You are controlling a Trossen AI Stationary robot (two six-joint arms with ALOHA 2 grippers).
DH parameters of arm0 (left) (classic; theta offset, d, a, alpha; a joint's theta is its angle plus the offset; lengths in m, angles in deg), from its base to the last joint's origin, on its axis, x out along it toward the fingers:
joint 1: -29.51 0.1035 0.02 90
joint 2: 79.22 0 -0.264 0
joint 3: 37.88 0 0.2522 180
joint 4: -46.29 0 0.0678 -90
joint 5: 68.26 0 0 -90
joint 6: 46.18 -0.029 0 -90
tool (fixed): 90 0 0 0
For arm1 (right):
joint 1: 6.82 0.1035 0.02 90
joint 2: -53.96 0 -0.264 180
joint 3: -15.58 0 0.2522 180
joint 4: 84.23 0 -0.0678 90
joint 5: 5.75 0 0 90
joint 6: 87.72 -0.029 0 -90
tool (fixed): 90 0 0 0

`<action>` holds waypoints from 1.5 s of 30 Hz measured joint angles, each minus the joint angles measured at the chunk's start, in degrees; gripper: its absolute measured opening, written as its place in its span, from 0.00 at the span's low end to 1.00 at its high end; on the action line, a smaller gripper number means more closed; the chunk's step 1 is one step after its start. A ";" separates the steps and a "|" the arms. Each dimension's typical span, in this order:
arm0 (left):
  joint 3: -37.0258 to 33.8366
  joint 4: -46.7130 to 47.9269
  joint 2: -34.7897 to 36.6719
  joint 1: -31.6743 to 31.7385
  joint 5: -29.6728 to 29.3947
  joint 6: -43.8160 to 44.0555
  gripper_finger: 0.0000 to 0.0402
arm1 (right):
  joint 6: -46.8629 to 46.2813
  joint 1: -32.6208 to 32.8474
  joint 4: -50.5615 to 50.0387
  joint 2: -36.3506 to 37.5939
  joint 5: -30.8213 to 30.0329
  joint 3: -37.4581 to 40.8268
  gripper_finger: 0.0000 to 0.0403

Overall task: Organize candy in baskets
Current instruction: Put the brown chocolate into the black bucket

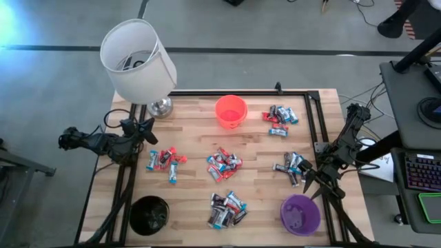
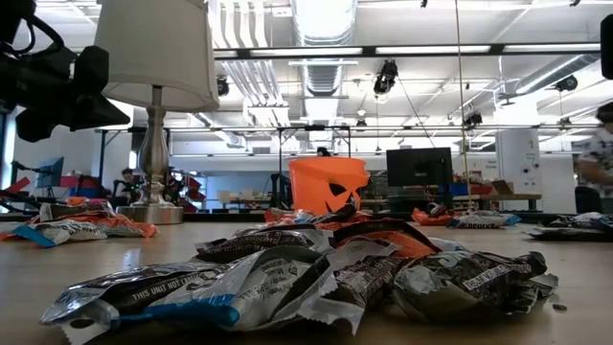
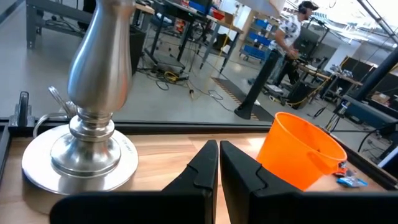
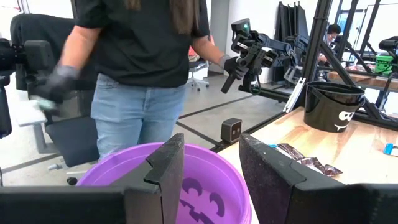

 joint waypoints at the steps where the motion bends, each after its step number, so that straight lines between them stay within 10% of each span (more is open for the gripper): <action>1: 0.05 -0.03 0.00 0.00 0.00 0.00 0.00 | 0.00 0.01 0.02 -0.02 -0.02 0.00 0.36; 21: 0.21 -7.69 -0.14 0.00 0.08 -0.01 0.00 | 2.47 0.02 0.02 -0.02 -0.14 0.00 0.36; 32: 0.21 -8.60 -1.57 -0.02 0.11 1.33 0.00 | 7.91 0.00 11.26 -0.04 -22.84 0.00 0.36; 45: 0.21 -9.96 -2.55 -0.02 4.39 3.65 0.00 | 9.08 0.00 32.66 -0.04 -23.07 0.02 0.36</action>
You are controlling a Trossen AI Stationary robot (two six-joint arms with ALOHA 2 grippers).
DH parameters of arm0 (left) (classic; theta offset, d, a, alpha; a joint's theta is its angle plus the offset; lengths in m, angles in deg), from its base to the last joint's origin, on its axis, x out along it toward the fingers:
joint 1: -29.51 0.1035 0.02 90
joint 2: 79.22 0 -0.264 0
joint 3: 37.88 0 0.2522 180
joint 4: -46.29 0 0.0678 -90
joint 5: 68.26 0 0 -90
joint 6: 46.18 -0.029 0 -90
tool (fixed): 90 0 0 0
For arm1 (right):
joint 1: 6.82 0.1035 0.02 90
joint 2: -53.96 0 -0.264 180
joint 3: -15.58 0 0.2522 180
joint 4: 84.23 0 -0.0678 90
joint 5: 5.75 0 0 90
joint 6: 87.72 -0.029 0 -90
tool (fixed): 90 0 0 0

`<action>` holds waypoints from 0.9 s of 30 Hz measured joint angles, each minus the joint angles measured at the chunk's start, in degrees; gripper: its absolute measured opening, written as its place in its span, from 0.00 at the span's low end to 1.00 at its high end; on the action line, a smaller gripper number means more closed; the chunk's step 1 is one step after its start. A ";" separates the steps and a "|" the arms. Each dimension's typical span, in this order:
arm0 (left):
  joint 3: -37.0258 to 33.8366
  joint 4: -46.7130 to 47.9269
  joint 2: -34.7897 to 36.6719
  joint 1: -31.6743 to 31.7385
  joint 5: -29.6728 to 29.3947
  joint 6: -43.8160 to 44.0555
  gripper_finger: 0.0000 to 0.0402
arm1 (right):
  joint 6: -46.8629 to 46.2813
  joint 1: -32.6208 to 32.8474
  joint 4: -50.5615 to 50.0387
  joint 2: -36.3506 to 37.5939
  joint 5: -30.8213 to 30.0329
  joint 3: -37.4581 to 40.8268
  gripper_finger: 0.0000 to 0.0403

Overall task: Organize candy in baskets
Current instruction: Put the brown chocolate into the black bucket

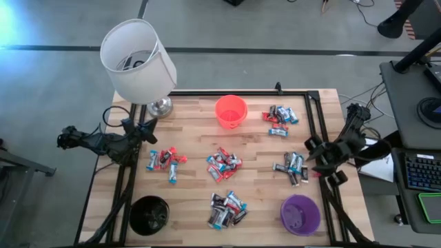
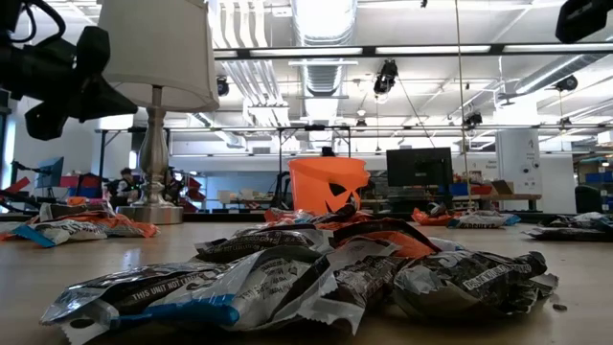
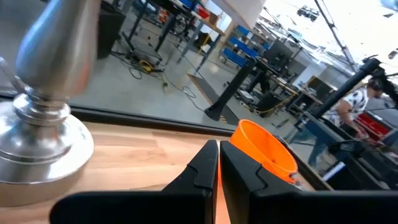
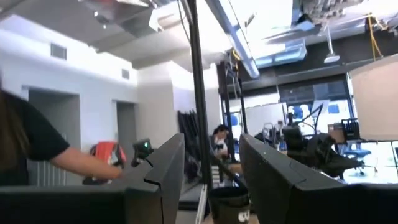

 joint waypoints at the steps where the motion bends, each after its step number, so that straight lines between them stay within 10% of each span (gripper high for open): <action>1: 0.00 -0.04 -0.01 0.00 0.08 0.01 0.00 | 0.26 0.00 1.11 0.01 -0.01 0.00 0.36; 18: 0.00 0.09 -0.01 0.00 0.22 -0.49 0.00 | 3.19 0.00 3.41 -0.44 0.11 -3.08 0.36; 27: 0.00 0.27 0.01 0.01 0.34 -0.60 0.00 | 19.77 0.00 4.05 -0.44 -1.13 -5.57 0.36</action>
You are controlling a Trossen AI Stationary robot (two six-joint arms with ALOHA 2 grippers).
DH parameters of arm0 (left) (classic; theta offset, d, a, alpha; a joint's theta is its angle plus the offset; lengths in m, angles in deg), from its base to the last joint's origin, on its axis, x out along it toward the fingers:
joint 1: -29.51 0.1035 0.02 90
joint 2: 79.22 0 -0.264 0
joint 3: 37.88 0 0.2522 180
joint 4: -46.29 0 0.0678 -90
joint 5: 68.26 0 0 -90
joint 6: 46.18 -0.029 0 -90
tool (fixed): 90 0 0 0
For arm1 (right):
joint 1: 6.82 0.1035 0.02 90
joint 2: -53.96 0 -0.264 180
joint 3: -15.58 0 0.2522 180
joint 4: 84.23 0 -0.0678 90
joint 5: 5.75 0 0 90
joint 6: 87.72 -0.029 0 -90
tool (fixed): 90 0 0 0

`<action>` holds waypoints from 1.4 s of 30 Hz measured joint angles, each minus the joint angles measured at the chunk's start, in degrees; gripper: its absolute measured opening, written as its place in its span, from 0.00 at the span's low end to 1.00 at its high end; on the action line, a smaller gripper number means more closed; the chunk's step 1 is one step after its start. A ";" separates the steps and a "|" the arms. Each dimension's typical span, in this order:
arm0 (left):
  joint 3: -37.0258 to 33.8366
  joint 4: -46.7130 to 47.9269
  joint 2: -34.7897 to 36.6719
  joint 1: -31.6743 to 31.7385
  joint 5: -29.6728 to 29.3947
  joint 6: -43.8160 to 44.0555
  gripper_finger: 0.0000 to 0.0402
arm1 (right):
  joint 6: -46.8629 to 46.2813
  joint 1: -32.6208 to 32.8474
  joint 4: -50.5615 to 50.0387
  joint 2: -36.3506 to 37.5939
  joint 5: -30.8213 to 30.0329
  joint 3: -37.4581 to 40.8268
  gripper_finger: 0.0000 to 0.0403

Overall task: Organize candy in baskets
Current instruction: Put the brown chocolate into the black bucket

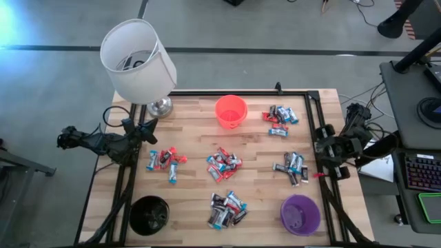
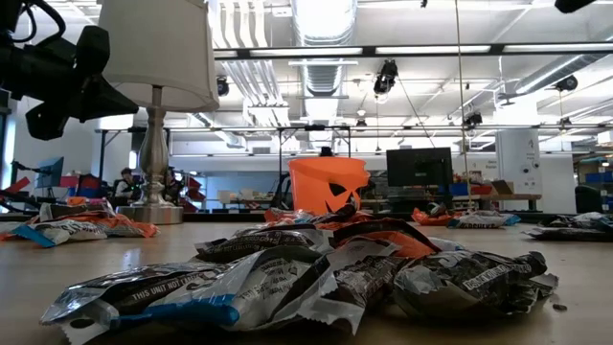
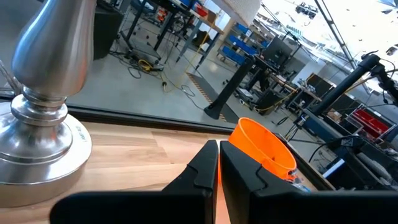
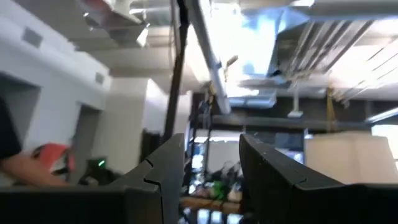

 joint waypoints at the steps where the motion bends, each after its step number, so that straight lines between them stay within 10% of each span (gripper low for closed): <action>1: 0.00 0.00 0.00 -0.01 0.01 0.00 0.00 | -1.52 0.00 0.00 0.00 0.04 -0.74 0.36; 21: 0.00 -0.17 0.00 0.01 -0.11 -0.04 0.00 | -1.38 0.00 -2.42 -0.31 -0.40 -5.00 0.36; 29: 0.00 -0.17 0.00 0.01 0.07 -1.99 0.00 | -1.40 0.00 -2.40 -0.31 -14.80 -5.59 0.36; 42: 0.00 -13.62 0.02 0.01 23.54 -15.94 0.00 | -5.57 0.00 -2.52 -0.31 -25.52 -7.31 0.36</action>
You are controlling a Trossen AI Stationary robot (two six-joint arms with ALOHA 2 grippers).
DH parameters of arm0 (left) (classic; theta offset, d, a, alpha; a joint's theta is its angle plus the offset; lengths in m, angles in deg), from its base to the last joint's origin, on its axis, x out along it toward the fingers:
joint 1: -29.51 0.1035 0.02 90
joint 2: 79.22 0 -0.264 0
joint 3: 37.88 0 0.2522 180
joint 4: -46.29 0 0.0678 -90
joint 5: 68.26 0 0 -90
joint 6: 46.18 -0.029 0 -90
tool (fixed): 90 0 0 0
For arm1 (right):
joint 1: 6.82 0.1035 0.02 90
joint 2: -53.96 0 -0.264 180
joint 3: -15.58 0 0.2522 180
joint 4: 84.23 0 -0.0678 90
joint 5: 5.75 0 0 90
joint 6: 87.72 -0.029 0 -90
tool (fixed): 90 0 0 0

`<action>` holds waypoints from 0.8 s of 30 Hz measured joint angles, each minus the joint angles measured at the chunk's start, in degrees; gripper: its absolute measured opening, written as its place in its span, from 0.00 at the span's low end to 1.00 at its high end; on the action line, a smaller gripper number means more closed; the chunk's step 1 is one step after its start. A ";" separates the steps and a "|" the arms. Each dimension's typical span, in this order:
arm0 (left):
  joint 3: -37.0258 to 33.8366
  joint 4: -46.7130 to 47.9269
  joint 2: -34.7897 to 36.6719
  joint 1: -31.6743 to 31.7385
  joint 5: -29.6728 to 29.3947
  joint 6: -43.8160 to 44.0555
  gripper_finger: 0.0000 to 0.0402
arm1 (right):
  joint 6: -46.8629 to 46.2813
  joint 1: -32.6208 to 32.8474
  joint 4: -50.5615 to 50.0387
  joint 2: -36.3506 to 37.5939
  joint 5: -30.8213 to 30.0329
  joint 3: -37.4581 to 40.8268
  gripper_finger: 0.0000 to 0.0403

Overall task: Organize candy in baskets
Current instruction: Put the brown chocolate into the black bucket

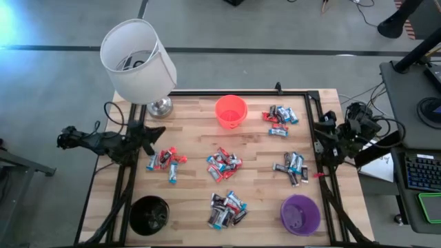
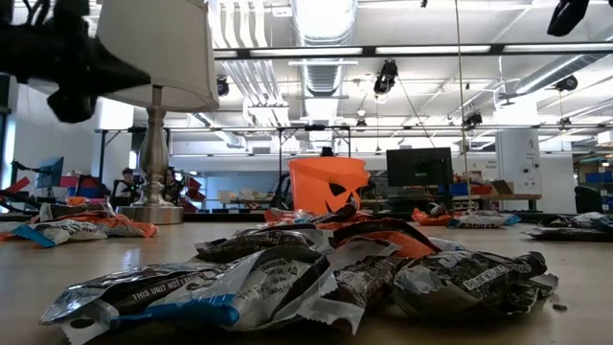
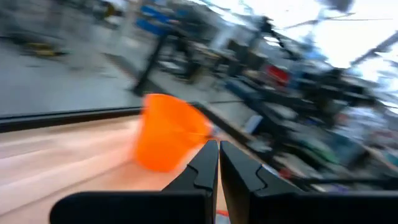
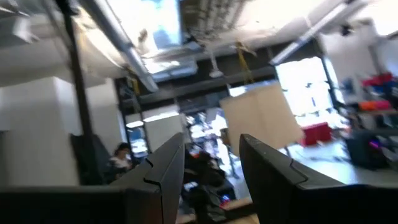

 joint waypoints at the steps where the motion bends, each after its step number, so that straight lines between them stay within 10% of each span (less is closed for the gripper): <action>1: 0.00 -0.93 0.00 0.00 2.43 -0.53 0.00 | -0.06 0.00 0.09 0.00 -0.70 -0.18 0.36; 12: 0.00 -4.23 -0.01 0.00 20.13 -1.61 0.00 | -5.45 0.01 0.17 0.00 -1.33 -3.56 0.36; 24: 4.23 -4.30 -1.64 0.00 24.27 -2.32 0.10 | -2.45 0.00 0.14 0.00 -11.82 -7.41 0.36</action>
